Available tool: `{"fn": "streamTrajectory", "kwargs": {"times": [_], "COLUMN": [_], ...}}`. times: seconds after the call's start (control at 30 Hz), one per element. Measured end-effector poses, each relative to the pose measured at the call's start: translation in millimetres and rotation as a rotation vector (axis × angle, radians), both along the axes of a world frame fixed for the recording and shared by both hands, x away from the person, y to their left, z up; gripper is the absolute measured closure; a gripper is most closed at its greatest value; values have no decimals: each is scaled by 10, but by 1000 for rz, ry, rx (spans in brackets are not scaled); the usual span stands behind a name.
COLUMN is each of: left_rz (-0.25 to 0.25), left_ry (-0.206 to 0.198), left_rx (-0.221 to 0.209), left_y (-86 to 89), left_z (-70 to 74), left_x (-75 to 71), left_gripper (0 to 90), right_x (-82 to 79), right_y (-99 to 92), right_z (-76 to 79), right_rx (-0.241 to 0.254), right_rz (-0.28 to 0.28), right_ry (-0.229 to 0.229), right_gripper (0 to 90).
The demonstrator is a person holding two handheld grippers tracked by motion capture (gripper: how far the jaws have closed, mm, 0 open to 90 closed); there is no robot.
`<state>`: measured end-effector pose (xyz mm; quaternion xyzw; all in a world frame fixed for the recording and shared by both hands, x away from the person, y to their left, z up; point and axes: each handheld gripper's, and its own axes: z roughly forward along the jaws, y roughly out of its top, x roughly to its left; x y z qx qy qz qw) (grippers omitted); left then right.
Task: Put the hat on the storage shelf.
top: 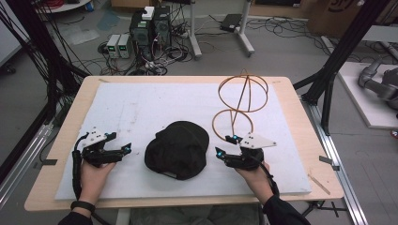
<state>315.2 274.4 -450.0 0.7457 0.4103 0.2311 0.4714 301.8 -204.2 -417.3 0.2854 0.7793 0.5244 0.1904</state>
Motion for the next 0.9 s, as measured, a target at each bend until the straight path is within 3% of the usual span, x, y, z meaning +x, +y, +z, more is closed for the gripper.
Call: {"fn": "streamTrajectory", "kwargs": {"times": [0.2,0.33,0.4,0.57,0.7,0.9], "left_rz": [-6,-6,-10,-10,-11,-12], "left_ry": [-3,-2,-3,-2,-1,0], "left_rx": [15,21,23,32,38,42], "left_y": [-12,-18,-22,-33,-36,-44], "left_z": [0,-1,-2,-3,-2,-3], "left_x": [-1,-3,-3,-5,-6,-7], "left_gripper": [206,206,206,206,206,206], "right_x": [54,81,142,239,282,310], "right_y": [257,331,364,385,455,543], "right_z": [16,18,0,-22,-9,-30], "right_rx": [-18,-26,-16,11,-9,-47], "right_rz": [108,141,171,214,251,295], "right_ry": [-15,-10,37,94,106,122], "right_gripper": [431,436,437,430,459,584]}}
